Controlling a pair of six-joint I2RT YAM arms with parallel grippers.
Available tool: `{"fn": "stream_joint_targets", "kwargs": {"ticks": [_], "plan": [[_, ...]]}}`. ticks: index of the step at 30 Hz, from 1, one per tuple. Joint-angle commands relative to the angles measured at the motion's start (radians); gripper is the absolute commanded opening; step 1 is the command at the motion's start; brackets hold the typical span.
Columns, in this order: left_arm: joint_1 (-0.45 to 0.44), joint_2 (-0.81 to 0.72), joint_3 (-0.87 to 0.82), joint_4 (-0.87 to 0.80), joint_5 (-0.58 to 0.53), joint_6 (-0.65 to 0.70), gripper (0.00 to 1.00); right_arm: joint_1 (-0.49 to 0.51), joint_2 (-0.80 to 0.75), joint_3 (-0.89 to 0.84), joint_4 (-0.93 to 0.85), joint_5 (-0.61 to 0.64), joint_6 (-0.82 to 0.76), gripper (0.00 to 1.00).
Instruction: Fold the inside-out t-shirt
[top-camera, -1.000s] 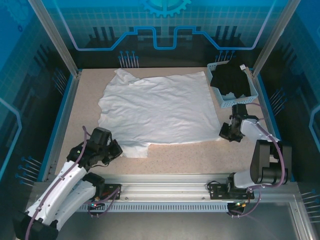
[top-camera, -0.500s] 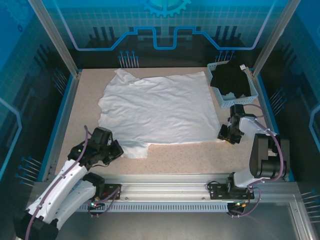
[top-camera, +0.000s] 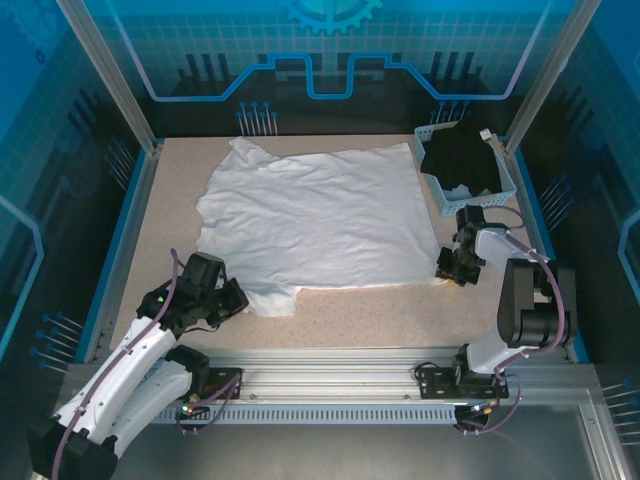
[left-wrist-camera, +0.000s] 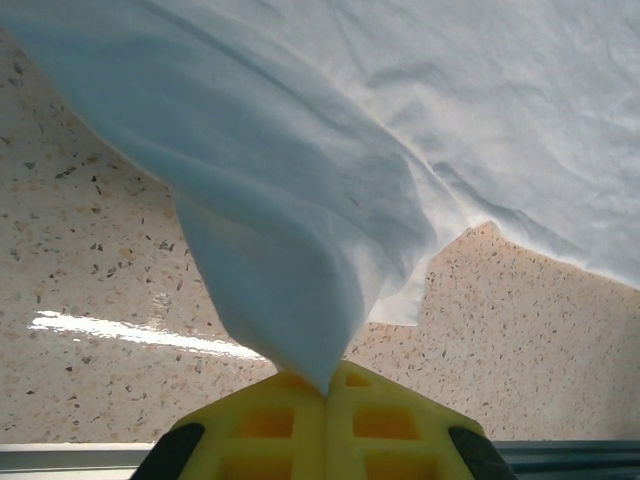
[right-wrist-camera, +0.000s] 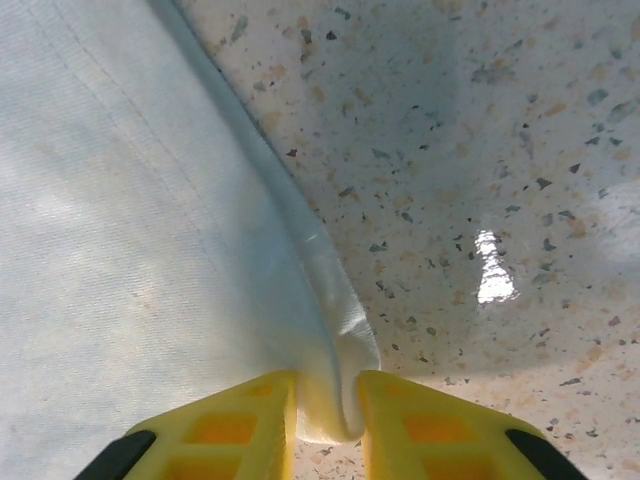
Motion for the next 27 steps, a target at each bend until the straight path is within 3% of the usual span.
{"fn": "stream_joint_targets", "kwargs": {"ticks": [1, 13, 21, 27], "plan": [[0.009, -0.011, -0.008, -0.002, 0.019, 0.017, 0.00, 0.014, -0.013, 0.010, -0.002, 0.013, 0.003, 0.18], [0.010, -0.044, 0.028, -0.052, -0.008, 0.014, 0.00, 0.013, -0.038, 0.002, 0.006, 0.017, -0.004, 0.02], [0.050, -0.055, 0.093, -0.108, -0.019, 0.039, 0.00, 0.016, -0.110, 0.013, -0.024, 0.021, -0.011, 0.00], [0.137, -0.023, 0.162, -0.128, -0.023, 0.129, 0.00, 0.034, -0.094, 0.098, -0.041, 0.013, -0.030, 0.01]]}}
